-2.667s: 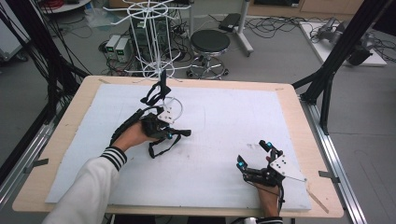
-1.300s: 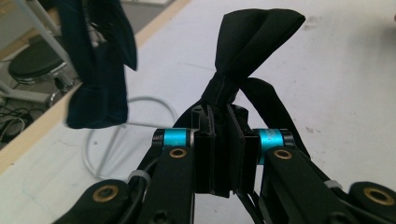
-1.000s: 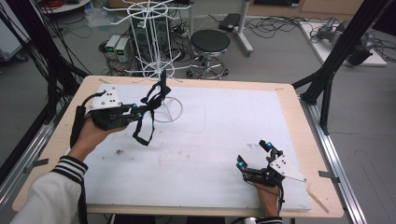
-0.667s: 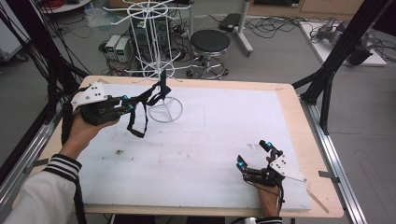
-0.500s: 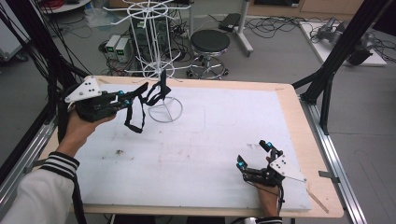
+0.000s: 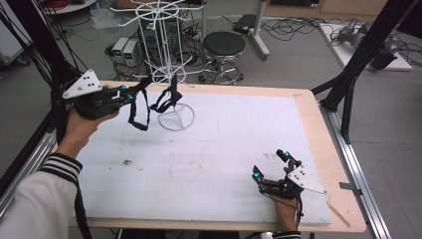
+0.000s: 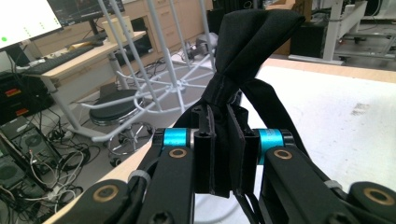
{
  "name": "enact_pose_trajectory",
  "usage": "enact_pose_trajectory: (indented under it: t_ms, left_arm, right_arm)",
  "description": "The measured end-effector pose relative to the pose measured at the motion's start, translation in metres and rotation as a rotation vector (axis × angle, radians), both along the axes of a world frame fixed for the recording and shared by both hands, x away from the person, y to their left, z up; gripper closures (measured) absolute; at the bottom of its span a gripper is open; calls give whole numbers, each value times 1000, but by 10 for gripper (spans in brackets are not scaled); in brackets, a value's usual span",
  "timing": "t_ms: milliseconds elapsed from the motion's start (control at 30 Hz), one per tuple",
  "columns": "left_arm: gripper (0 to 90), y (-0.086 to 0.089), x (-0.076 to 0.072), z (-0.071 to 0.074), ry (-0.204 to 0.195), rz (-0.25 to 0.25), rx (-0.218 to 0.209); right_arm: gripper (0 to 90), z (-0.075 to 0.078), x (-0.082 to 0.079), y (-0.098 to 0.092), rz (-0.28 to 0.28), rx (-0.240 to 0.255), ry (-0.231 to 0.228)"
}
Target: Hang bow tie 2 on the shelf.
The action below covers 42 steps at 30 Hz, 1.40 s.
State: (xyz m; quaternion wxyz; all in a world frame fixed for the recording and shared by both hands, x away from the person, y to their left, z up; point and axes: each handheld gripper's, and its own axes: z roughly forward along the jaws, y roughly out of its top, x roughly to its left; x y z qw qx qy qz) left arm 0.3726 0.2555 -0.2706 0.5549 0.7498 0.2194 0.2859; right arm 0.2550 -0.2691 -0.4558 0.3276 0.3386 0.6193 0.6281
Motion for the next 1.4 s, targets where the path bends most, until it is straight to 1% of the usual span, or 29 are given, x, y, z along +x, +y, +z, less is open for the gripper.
enact_pose_trajectory:
  t_ms: [67,200,500,600,633,667,700,733,833,867,967,1000,1067,1133,1167,1400]
  left_arm:
    - [815,2,3,3,1,2,-4]
    - [815,4,9,7,-2,16,1]
    - [815,5,25,15,2,46,25]
    - [815,3,30,16,3,47,33]
    - [815,3,32,17,4,46,39]
    - [815,2,33,17,7,50,42]
    - [815,2,35,17,7,51,55]
    - [815,1,37,17,10,54,48]
    - [814,0,42,17,10,58,56]
    - [815,-1,44,17,11,62,51]
    - [815,-3,48,16,13,65,70]
    - [815,-4,50,16,14,66,69]
    - [815,-5,52,16,15,65,71]
    - [814,-7,54,16,15,64,82]
    - [815,-8,55,16,15,62,79]
    - [815,-14,60,14,22,61,104]
  right_arm:
    - [6,0,0,0,1,0,-1]
    - [6,0,0,0,2,0,-1]
    - [6,0,0,0,1,4,2]
    - [6,0,0,0,-1,2,-3]
    - [6,0,0,0,1,5,2]
    - [6,0,0,0,0,2,-4]
    - [6,0,1,-1,1,2,-7]
    - [6,0,1,-1,1,2,-6]
    - [6,0,1,-1,1,1,-7]
    - [6,0,1,-1,2,1,-7]
    - [6,0,1,-1,1,2,-7]
    - [6,0,1,0,1,4,-6]
    - [6,0,1,-1,1,3,-6]
    - [6,0,1,-1,1,4,-6]
    - [6,0,0,0,1,5,-5]
    - [6,0,0,-1,1,4,-4]
